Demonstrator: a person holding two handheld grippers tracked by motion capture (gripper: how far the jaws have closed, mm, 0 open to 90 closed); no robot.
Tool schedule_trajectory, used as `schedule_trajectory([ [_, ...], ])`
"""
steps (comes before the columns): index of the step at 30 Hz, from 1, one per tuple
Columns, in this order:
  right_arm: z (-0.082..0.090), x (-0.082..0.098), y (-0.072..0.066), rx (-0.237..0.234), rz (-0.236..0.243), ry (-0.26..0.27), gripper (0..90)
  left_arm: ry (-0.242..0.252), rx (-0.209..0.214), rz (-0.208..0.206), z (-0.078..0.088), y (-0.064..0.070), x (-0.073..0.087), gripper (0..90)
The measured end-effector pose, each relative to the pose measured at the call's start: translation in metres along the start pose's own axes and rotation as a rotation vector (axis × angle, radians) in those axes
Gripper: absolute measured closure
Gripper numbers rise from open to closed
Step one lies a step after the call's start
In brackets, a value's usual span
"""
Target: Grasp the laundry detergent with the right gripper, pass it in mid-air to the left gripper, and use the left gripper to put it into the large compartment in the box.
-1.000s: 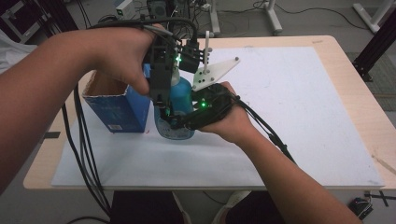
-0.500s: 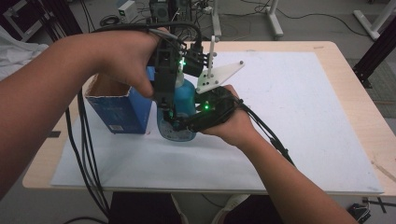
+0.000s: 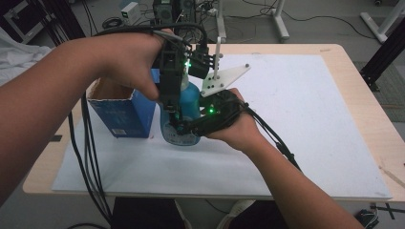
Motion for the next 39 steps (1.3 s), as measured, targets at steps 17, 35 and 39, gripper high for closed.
schedule_trajectory([
  [17, 0.0008, -0.0001, 0.0005, -0.002, 0.003, 0.004, 47.6, -0.008, 0.003, -0.013, 0.0009, 0.0004, -0.0028, 33.3],
  [35, -0.0011, 0.0002, 0.0005, -0.003, -0.004, 0.009, 47.6, -0.021, -0.021, -0.011, -0.0010, -0.0014, -0.0012, 37.7],
  [39, -0.0013, 0.0009, 0.0003, -0.008, -0.007, 0.008, 47.6, -0.028, -0.020, -0.017, -0.0013, -0.0013, -0.0014, 38.4],
])
Point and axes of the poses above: each handheld gripper's, and its own axes: z roughly backward along the jaws, x roughly out of its underside, y roughly to its right, the point moved 9 cm from there along -z, roughly forward along the jaws, and after that the axes turned 5 degrees about -x, right-handed, at the moved point
